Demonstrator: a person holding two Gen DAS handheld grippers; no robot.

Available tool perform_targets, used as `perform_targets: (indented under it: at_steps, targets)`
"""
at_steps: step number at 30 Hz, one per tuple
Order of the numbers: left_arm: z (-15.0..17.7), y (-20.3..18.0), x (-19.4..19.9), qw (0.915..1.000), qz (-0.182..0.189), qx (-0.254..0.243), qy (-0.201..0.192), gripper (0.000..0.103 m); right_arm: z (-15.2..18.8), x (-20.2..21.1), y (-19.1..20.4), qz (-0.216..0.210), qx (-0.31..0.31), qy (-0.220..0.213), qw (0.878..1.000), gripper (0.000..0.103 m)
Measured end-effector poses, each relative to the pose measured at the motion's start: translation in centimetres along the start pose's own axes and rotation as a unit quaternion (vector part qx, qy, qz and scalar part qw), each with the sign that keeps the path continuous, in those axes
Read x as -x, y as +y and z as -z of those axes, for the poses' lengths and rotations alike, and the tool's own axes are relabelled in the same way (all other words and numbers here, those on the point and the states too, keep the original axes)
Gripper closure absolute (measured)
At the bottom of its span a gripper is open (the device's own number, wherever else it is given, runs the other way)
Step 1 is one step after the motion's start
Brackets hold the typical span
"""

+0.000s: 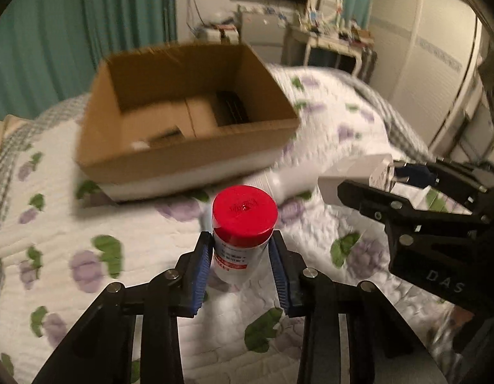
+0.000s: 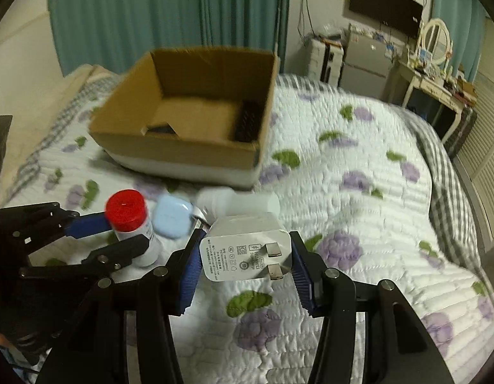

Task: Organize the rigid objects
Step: 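Lower tube and plug charger into the box and open both grippers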

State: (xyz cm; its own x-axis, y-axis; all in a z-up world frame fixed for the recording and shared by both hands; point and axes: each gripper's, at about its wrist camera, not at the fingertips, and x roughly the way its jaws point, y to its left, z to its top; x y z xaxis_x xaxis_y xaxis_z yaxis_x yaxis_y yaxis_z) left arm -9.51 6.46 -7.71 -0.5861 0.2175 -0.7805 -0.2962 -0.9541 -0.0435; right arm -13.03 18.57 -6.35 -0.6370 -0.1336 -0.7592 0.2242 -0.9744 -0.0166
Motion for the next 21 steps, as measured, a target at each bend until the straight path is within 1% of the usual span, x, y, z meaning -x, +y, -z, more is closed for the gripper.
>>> perform_targets:
  at_steps: [3,7,11,15,18,21]
  targets:
    - [-1.4,0.5,2.6,0.9994,-0.015,0.002,-0.031,0.067,-1.3,1.7,0.6,-0.004,0.008,-0.024,1.0,0.052]
    - [-4.1,1.3,4.8,0.9976,-0.017,0.008,-0.067,0.067,-3.8,3.5,1.0,-0.006,0.017,-0.056,0.998,0.052]
    - [-6.9,2.8,5.7,0.9958,-0.033,0.01,-0.085,0.067,-7.4,5.0,1.3,-0.011,0.024,-0.095,0.995,0.052]
    - [-9.5,4.3,4.5,0.9958,-0.041,0.014,-0.08,0.067,-10.9,4.9,1.7,-0.015,0.027,-0.123,0.992,0.052]
    - [-11.1,5.1,2.5,0.996,-0.055,0.008,-0.069,0.067,-12.6,3.5,1.6,-0.019,0.025,-0.129,0.991,0.052]
    - [-12.6,6.2,-0.4,0.9972,-0.056,0.012,-0.047,0.067,-13.5,1.9,1.3,-0.024,0.021,-0.127,0.991,0.052]
